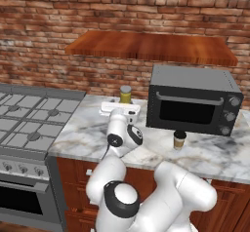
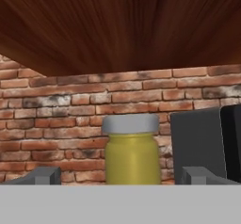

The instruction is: Move the drinks to the dining counter.

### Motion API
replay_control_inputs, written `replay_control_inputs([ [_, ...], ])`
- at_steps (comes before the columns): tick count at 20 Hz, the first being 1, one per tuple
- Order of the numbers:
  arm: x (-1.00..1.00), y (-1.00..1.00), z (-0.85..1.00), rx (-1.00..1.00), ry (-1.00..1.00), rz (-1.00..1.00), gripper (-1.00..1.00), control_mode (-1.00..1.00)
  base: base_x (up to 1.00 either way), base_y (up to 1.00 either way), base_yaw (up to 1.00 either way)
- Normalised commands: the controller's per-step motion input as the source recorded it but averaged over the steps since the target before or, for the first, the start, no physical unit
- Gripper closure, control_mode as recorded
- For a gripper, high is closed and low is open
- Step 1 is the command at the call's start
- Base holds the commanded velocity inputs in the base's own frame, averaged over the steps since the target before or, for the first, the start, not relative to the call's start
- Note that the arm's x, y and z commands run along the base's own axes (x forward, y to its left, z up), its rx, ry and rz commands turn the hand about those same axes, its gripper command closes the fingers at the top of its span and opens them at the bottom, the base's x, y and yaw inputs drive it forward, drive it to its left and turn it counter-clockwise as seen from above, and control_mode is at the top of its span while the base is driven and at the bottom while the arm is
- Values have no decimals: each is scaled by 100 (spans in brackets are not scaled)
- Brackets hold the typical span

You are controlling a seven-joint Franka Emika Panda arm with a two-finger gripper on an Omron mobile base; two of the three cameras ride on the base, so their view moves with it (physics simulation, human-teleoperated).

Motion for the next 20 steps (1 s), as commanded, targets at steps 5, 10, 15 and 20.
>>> replay_control_inputs([
  [5,10,0,0,0,0,0,-100,-100,0,0,0],
  [10,11,0,0,0,0,0,-100,-100,0,0,0],
  [15,9,0,0,0,0,0,-100,-100,0,0,0],
  [20,14,0,0,0,0,0,-100,-100,0,0,0],
])
